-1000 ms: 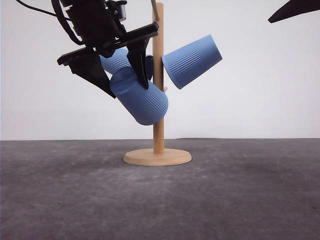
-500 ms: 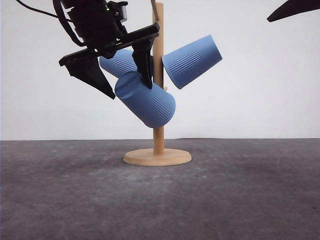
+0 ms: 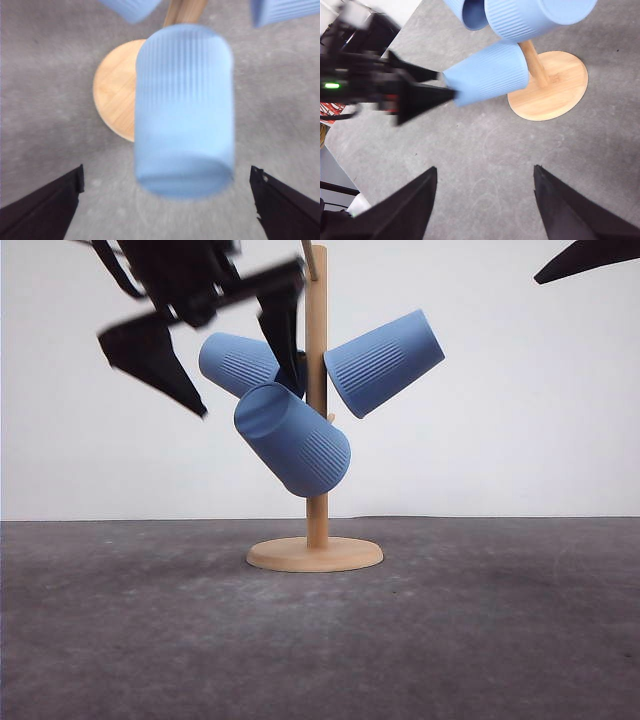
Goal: Place three cups
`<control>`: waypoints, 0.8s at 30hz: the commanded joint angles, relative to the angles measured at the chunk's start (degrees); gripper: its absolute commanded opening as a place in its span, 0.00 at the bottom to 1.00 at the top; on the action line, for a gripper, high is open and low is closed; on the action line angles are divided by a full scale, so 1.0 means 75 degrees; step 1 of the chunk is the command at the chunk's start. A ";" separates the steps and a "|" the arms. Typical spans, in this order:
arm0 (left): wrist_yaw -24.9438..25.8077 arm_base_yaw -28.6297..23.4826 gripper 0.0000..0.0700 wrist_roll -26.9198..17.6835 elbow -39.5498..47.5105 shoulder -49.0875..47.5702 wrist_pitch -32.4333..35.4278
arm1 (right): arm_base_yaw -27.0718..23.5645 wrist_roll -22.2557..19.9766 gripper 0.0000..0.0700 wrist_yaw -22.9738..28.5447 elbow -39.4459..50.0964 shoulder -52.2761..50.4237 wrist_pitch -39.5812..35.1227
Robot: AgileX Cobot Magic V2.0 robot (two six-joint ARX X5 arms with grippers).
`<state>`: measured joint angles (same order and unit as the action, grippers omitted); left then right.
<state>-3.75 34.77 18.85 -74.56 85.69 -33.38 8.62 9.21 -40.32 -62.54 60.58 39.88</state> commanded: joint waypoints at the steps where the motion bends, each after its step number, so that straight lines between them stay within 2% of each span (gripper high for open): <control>1: 0.0111 0.0044 0.93 -0.0234 -0.0185 -0.0196 -0.0170 | 0.0026 -0.0073 0.55 -0.0020 -0.0143 0.0050 -0.0052; 6: 0.0810 -0.0042 0.87 -0.0685 -0.0185 -0.1098 -0.1149 | 0.0026 -0.0081 0.55 -0.0020 -0.0143 0.0050 -0.0047; 9: 0.0968 -0.0259 0.68 -0.0963 -0.0182 -0.1618 -0.1951 | 0.0026 -0.0084 0.55 -0.0018 -0.0143 0.0050 0.0003; 12: 0.1071 -0.0643 0.65 -0.1184 -0.0147 -0.2142 -0.2490 | 0.0026 -0.0258 0.54 0.0138 -0.0143 0.0033 0.0228; 14: 0.1386 -0.1015 0.65 -0.1322 -0.0054 -0.2494 -0.2591 | 0.0026 -0.0612 0.54 0.0734 -0.0143 -0.0035 0.0546; 17: 0.1957 -0.1801 0.65 -0.1470 0.0313 -0.3032 -0.2524 | 0.0026 -0.1150 0.54 0.1980 -0.0128 -0.0244 0.0994; 20: 0.2358 -0.2704 0.65 -0.1718 0.1027 -0.3537 -0.2336 | 0.0007 -0.1243 0.54 0.2367 0.0026 -0.0588 0.0931; 24: 0.3279 -0.3749 0.65 -0.1851 0.2271 -0.4162 -0.1766 | -0.0119 -0.1350 0.54 0.2884 0.0552 -0.1236 0.0568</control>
<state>19.19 7.33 6.51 -58.41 54.69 -47.66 7.87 0.40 -19.51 -58.89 51.33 44.58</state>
